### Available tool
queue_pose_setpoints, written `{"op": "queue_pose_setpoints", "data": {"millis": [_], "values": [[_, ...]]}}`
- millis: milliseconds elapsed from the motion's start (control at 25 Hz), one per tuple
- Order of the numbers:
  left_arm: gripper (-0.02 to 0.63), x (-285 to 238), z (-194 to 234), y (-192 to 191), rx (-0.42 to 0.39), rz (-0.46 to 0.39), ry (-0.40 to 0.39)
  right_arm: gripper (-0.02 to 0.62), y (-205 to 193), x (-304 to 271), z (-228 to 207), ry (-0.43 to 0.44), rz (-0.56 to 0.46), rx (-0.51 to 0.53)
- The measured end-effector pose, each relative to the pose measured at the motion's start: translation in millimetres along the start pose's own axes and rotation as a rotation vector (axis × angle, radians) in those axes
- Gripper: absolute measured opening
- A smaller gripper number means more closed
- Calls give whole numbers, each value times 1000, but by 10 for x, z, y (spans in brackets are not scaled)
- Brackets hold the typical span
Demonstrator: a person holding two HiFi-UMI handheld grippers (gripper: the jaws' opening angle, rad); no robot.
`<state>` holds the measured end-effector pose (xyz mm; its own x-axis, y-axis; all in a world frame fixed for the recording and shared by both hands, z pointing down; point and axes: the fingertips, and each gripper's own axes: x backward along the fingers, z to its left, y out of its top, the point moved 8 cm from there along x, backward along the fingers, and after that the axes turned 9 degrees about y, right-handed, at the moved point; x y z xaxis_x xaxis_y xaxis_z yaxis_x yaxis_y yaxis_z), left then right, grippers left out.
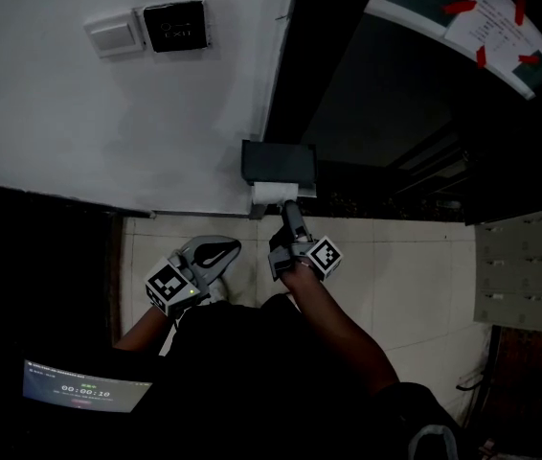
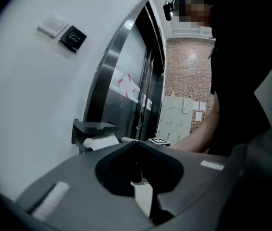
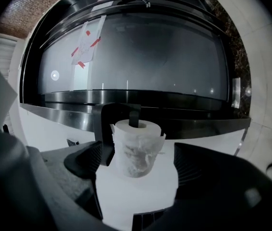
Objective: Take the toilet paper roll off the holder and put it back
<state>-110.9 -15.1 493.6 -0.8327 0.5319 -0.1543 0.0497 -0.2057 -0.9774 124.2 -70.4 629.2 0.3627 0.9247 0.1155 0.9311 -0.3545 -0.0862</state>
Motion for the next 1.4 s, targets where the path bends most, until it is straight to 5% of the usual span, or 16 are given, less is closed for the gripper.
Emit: {"op": "queue_pose_setpoints", "data": {"millis": [160, 280, 480, 640, 800, 1000, 1160, 1200, 1280, 1320, 1400], "values": [[5, -64, -67, 54, 11, 3, -4, 462, 43, 48, 135, 29, 23, 28], [5, -104, -54, 57, -1, 0, -9, 462, 89, 59, 225, 12, 108, 166], [5, -141, -28, 52, -11, -6, -10, 462, 188, -72, 602, 186, 248, 420], [5, -159, -36, 87, -6, -6, -6, 462, 247, 10, 792, 164, 408, 755], [5, -187, -34, 150, -11, -20, -6, 462, 117, 27, 1171, 291, 600, 1139], [5, -209, 10, 158, -28, -39, -4, 460, 38, -7, 1495, 456, 630, 1188], [5, -222, -25, 264, -11, -33, -9, 457, 21, 4, 1526, 495, 651, 1141], [5, -227, -21, 261, -15, -38, -9, 407, 19, 26, 1538, 508, 653, 1142], [5, -234, -3, 229, -29, -51, -8, 87, -5, 85, 1609, 539, 657, 1139], [5, -236, 2, 224, -32, -54, -8, 0, -18, 107, 1645, 555, 657, 1129], [5, -238, 13, 232, -36, -57, -8, 0, -41, 122, 1674, 572, 664, 1128]]}}
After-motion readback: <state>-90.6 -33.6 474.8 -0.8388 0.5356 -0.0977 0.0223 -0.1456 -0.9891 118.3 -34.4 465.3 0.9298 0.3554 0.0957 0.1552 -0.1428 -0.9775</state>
